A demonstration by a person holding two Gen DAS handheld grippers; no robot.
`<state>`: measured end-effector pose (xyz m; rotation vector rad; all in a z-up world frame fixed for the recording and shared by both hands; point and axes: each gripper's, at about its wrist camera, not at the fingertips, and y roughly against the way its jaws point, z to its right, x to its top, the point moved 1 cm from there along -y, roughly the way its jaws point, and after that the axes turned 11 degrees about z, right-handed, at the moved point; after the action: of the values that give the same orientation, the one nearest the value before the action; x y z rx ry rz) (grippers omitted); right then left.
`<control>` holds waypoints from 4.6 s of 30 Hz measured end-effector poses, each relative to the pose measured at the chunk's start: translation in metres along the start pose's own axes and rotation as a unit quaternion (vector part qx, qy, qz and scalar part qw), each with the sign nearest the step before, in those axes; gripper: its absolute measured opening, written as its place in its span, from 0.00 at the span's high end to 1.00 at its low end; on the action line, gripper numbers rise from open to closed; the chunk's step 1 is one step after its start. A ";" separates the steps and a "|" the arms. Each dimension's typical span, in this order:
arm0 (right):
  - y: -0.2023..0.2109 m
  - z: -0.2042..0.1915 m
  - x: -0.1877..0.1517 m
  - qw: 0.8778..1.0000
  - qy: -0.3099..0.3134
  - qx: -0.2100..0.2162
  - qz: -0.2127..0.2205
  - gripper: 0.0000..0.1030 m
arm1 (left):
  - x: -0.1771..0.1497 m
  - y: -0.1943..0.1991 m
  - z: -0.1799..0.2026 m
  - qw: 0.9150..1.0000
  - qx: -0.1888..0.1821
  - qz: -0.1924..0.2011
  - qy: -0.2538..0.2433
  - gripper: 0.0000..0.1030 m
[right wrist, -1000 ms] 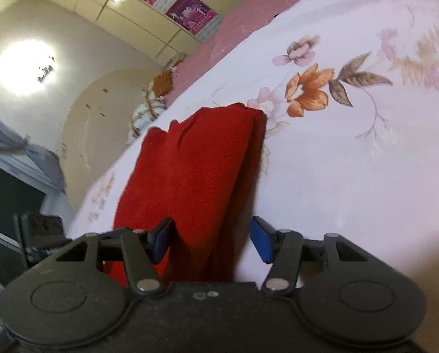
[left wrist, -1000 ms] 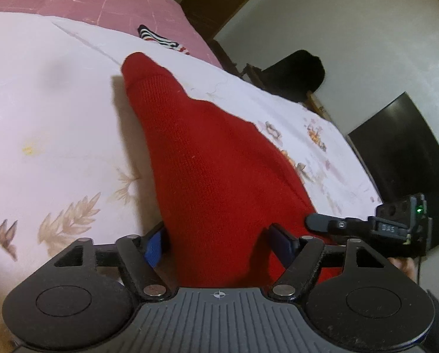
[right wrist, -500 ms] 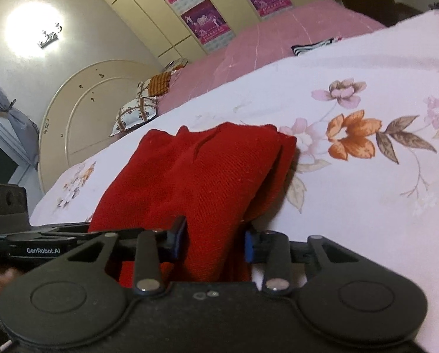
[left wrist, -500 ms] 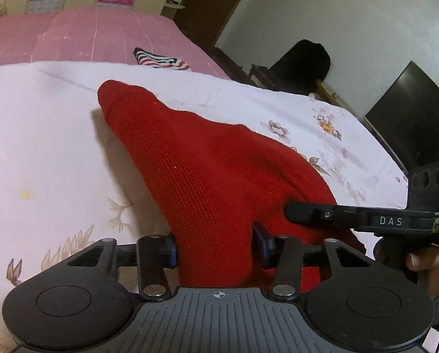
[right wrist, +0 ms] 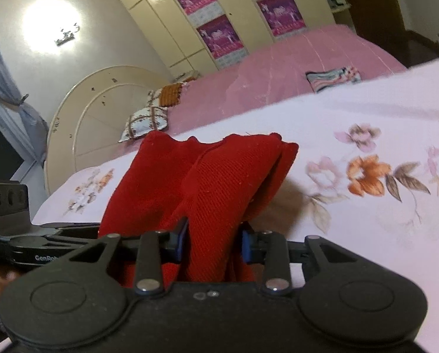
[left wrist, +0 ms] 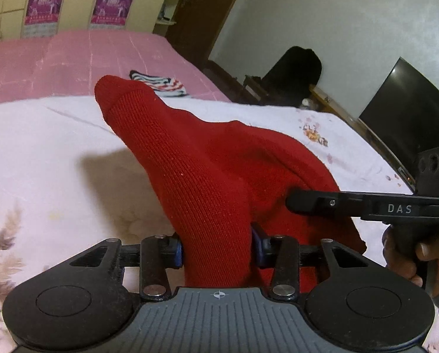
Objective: Fold small clothes
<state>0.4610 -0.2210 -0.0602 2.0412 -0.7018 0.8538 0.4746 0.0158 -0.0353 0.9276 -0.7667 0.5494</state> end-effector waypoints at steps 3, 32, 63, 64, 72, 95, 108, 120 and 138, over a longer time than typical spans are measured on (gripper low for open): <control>-0.003 -0.025 0.004 1.000 0.011 0.014 0.006 0.68 | 0.005 0.029 -0.011 1.000 0.012 0.011 -0.003 0.59; -0.090 -0.097 -0.068 0.996 -0.065 0.032 -0.048 0.49 | -0.068 0.155 -0.164 0.986 0.137 0.041 0.089 0.31; -0.035 -0.112 -0.111 0.993 -0.076 0.013 -0.092 0.88 | -0.110 0.180 -0.123 0.981 0.179 0.020 0.075 0.22; -0.031 -0.110 -0.113 0.992 -0.076 0.017 -0.097 0.87 | -0.108 0.184 -0.121 0.981 0.175 0.021 0.077 0.22; -0.008 -0.146 -0.124 0.992 0.006 0.037 -0.116 0.82 | -0.140 0.197 -0.094 0.977 0.199 0.007 0.073 0.22; 0.112 -0.213 -0.136 0.990 0.131 -0.059 0.007 0.12 | -0.147 0.308 0.023 0.954 0.283 0.094 -0.032 0.00; 0.194 -0.253 -0.151 0.980 0.161 -0.099 0.070 0.01 | -0.165 0.387 0.085 0.951 0.268 0.151 -0.040 0.00; 0.240 -0.284 -0.172 0.975 0.168 -0.100 0.103 0.01 | -0.179 0.433 0.126 0.949 0.255 0.179 -0.055 0.00; 0.254 -0.293 -0.185 0.970 0.173 -0.124 0.117 0.01 | -0.179 0.442 0.139 0.949 0.245 0.191 -0.060 0.00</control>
<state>0.0700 -0.0786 0.0468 1.5564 -0.8139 1.1612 0.0026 0.0995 0.0971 1.2874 -0.9498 1.0649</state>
